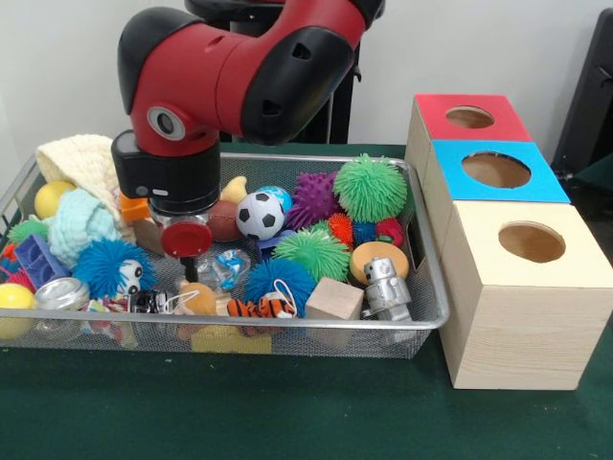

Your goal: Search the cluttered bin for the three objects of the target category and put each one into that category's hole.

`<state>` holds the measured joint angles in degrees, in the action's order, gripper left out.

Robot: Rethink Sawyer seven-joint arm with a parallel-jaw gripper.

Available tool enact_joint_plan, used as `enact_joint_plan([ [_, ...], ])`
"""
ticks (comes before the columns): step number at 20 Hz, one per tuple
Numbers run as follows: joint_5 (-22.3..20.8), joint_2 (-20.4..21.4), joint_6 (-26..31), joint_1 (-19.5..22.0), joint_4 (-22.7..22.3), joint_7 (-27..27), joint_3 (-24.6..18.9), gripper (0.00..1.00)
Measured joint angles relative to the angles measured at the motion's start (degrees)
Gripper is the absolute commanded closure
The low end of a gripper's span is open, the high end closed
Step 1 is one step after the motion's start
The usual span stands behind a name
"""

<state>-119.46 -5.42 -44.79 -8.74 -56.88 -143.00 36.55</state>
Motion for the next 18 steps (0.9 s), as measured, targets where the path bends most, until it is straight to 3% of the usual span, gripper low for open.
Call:
enact_joint_plan([
  [18,-1.82,-0.48,0.01,-0.45,0.57,0.0,-0.02,0.0],
])
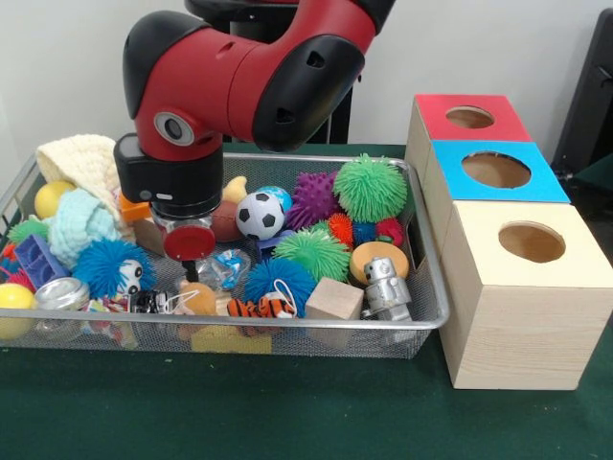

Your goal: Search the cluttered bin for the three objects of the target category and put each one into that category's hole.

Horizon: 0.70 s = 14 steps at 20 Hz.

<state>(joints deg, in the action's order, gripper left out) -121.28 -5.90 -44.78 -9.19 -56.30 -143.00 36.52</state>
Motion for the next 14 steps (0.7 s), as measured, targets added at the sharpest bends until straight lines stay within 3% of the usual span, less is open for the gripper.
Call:
enact_joint_plan([
  [14,-0.67,-0.41,0.0,-0.11,0.46,0.0,0.02,0.0],
])
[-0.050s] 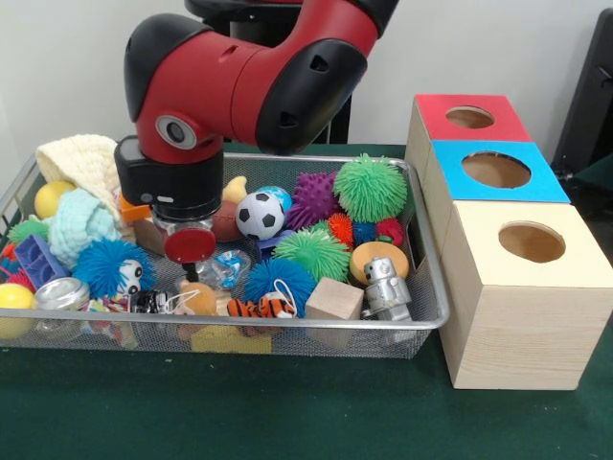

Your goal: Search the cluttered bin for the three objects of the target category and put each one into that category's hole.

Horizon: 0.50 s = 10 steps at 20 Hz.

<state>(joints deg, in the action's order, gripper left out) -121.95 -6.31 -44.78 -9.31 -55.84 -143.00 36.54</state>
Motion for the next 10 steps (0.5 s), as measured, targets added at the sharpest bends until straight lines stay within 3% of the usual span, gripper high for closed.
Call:
enact_joint_plan([
  [10,-0.21,-0.4,0.0,-0.01,0.99,0.0,-0.02,0.0],
])
